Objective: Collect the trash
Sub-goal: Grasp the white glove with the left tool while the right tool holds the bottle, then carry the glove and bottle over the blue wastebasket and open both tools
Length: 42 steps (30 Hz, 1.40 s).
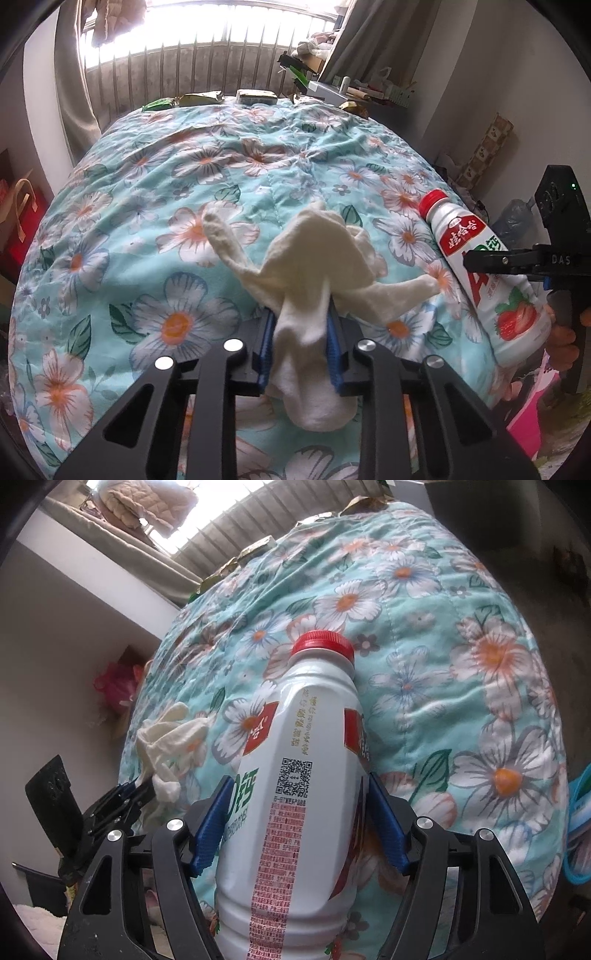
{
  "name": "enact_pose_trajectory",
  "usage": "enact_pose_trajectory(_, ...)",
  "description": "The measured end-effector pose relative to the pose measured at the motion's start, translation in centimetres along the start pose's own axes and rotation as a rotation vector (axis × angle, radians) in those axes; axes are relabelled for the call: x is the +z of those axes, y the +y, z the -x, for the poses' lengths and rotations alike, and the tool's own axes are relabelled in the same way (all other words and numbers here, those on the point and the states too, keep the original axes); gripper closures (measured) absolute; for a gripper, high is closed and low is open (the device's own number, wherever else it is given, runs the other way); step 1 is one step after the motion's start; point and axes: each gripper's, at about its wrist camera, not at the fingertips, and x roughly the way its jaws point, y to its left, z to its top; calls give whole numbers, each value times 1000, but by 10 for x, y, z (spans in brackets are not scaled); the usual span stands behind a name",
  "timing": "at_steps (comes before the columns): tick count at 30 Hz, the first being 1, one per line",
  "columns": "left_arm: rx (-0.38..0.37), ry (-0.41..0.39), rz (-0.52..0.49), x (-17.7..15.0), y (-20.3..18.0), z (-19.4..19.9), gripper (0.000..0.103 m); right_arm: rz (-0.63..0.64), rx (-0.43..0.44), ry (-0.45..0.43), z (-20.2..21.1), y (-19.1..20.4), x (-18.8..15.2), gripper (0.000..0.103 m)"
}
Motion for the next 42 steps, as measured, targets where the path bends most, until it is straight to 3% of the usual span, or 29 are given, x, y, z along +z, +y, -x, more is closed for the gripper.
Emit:
enact_pose_trajectory(11, -21, -31, -7, 0, -3, 10, 90, -9, 6, -42, 7, -1, -6, 38)
enact_pose_trajectory(42, -102, -144, -27, 18, -21, 46, 91, -100, 86, -159, 53, -24, -17, 38)
